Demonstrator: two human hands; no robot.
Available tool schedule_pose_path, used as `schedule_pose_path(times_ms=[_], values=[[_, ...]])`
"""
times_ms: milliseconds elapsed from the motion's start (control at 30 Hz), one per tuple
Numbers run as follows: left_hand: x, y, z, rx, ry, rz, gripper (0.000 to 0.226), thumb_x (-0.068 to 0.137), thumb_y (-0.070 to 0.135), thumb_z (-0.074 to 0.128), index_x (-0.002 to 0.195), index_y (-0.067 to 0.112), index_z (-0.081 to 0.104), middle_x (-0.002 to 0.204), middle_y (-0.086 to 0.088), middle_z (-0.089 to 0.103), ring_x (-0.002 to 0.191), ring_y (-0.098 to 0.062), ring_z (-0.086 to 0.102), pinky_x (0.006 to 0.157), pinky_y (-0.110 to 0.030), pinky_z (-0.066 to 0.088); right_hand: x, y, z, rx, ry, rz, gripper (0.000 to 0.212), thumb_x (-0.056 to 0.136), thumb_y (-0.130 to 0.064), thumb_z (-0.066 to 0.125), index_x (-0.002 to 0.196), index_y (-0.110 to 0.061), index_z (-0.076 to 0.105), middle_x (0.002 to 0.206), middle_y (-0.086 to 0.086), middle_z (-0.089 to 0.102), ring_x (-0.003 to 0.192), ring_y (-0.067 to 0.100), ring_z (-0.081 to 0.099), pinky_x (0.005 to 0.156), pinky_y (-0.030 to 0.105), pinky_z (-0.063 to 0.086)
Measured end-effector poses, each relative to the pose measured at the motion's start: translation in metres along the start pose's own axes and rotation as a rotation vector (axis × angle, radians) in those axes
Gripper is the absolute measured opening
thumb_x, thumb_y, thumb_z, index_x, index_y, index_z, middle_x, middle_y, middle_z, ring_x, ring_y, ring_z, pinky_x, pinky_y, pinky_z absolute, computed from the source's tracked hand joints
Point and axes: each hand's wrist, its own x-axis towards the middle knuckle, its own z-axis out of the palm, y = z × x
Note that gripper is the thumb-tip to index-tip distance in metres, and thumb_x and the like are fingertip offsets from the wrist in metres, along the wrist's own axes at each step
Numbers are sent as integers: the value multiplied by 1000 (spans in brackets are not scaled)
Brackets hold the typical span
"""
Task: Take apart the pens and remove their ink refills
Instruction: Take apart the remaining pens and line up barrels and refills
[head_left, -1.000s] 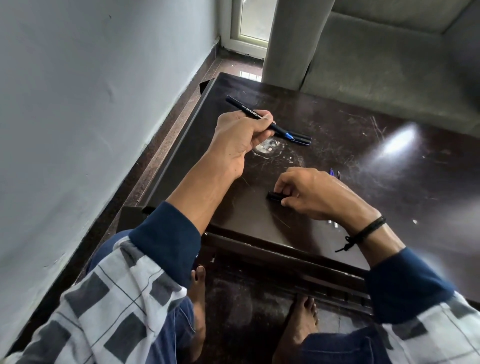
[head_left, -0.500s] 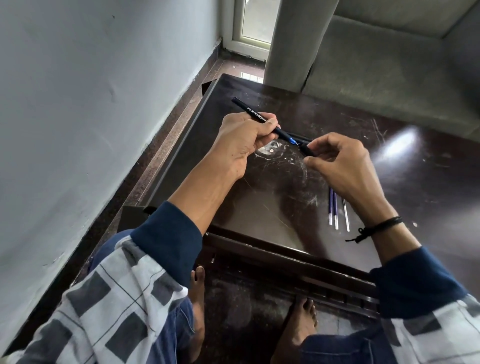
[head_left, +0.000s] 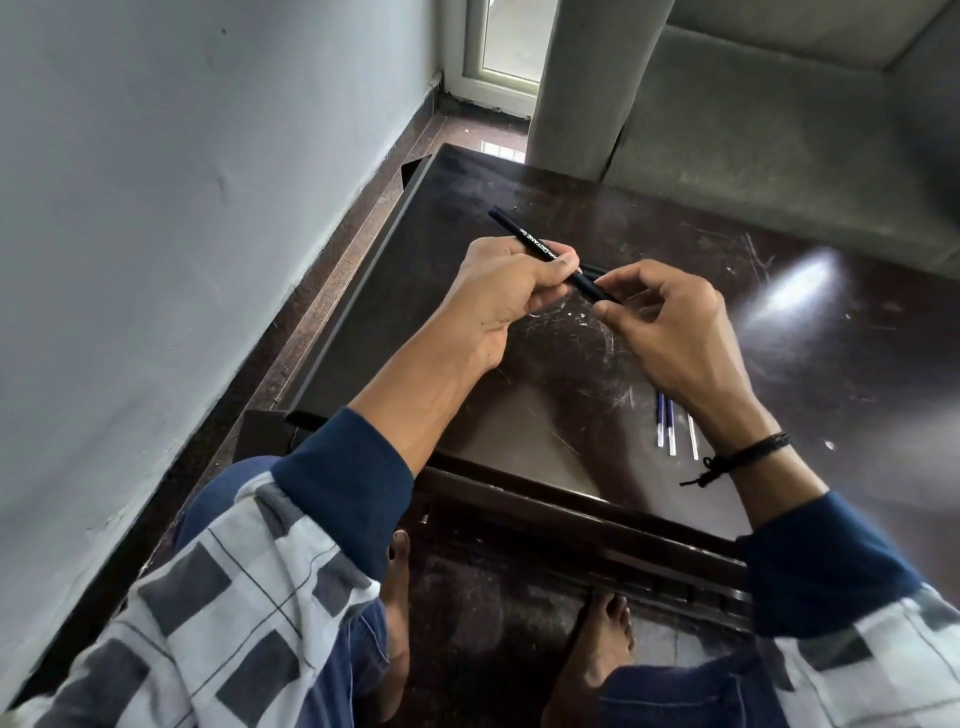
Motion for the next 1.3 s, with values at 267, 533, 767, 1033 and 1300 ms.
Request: schedule_pose_path(times_ms=[267,533,767,1033,1300], values=[[-1,-6,2,4,-5,13,5,85,-4,74,86,1,76,85,-14,73,80,-20,70,86,-31,60,-1,0,2,17,48,-5,18,85,-11,79,98,-22,74,86,-10,69,69,-4,57,64,7,42],[0,-13,8,-91,-43,-48,11,88,-6,69,81,2,71,75,-9,69,64,-12,66,75,-21,59,-1,-5,4,29,49,48,19,86,-9,77,96,-25,74,80,-10,67,70,1,58,64,16,45],[8,-6,0,-32,57,38,16,87,1,75,103,-1,70,86,-13,72,79,-21,69,89,-34,61,10,6,-6,124,76,79,19,84,-14,81,92,-29,75,79,-12,70,65,-8,59,65,10,45],[26,-12,-22,252,259,142,17,84,-2,74,86,14,78,83,-6,77,84,-18,76,86,-33,61,17,37,-7,38,-10,160,20,84,-11,80,92,-29,76,81,-13,72,66,-9,60,69,12,45],[36,-15,-15,575,272,127,32,86,21,79,117,19,75,104,4,75,99,-10,69,92,-24,51,35,42,7,-19,90,183,14,87,-13,77,97,-24,74,107,-1,67,97,14,67,92,30,52]])
